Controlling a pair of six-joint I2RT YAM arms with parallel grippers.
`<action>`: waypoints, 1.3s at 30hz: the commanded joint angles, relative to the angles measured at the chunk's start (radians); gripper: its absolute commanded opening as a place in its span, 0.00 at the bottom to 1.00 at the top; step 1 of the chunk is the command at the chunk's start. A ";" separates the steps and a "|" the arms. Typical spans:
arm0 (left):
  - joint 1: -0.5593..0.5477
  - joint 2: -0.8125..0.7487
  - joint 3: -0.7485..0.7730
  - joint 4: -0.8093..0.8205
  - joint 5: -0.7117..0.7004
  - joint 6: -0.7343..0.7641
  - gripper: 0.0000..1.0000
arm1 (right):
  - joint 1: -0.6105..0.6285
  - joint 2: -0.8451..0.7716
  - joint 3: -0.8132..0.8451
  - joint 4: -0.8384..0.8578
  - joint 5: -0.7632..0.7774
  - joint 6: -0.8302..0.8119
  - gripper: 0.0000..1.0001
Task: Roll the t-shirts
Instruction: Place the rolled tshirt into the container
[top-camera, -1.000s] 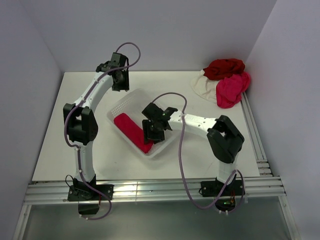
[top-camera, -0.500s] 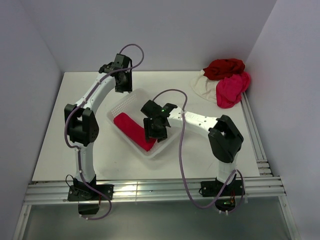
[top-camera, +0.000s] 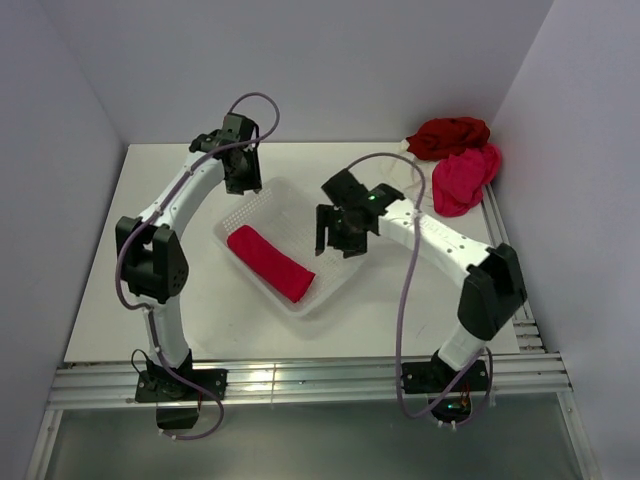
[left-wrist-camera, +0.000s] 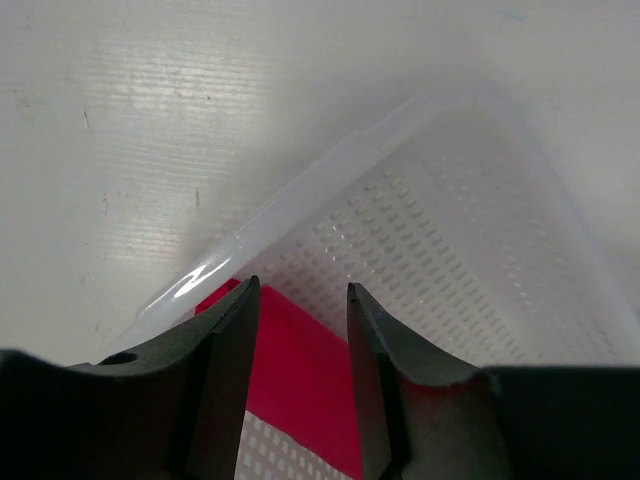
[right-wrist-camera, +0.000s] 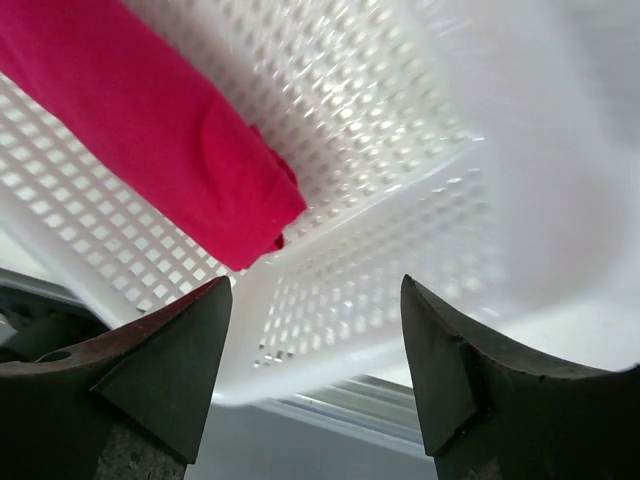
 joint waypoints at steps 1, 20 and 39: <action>-0.004 -0.129 0.067 -0.025 -0.015 -0.064 0.46 | -0.078 -0.092 0.023 -0.092 0.047 -0.027 0.76; -0.159 -0.730 -0.472 -0.070 -0.025 -0.529 1.00 | -0.255 -0.250 -0.370 0.161 -0.065 0.181 0.72; -0.159 -0.891 -0.314 -0.309 -0.091 -0.535 1.00 | 0.037 -0.166 -0.372 0.335 0.087 0.896 0.00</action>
